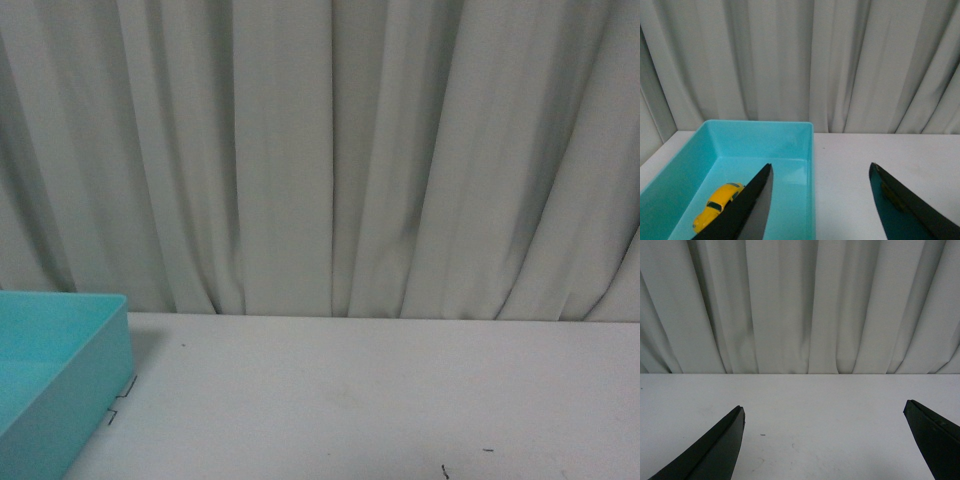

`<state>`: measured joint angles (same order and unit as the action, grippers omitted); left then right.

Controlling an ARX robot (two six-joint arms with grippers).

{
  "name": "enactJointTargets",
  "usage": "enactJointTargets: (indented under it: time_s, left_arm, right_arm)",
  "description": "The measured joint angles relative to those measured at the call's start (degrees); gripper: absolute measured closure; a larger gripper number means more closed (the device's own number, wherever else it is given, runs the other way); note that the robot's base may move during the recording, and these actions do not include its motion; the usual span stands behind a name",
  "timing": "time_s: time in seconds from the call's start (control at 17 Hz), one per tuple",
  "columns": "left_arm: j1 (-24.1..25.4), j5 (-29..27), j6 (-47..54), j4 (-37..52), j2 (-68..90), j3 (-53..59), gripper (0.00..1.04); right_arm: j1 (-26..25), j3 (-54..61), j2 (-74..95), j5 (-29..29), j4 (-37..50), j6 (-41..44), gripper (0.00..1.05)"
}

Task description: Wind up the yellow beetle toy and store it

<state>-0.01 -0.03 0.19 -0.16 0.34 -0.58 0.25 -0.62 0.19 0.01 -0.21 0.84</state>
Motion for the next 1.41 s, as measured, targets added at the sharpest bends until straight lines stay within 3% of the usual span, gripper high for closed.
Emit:
enactJointTargets:
  time_s: [0.24,1.41]
  left_arm:
    - [0.0,0.0,0.0,0.0,0.0,0.0,0.05]
    - [0.0,0.0,0.0,0.0,0.0,0.0,0.07]
  right_arm:
    - [0.0,0.0,0.0,0.0,0.0,0.0,0.07]
    - [0.0,0.0,0.0,0.0,0.0,0.0,0.07]
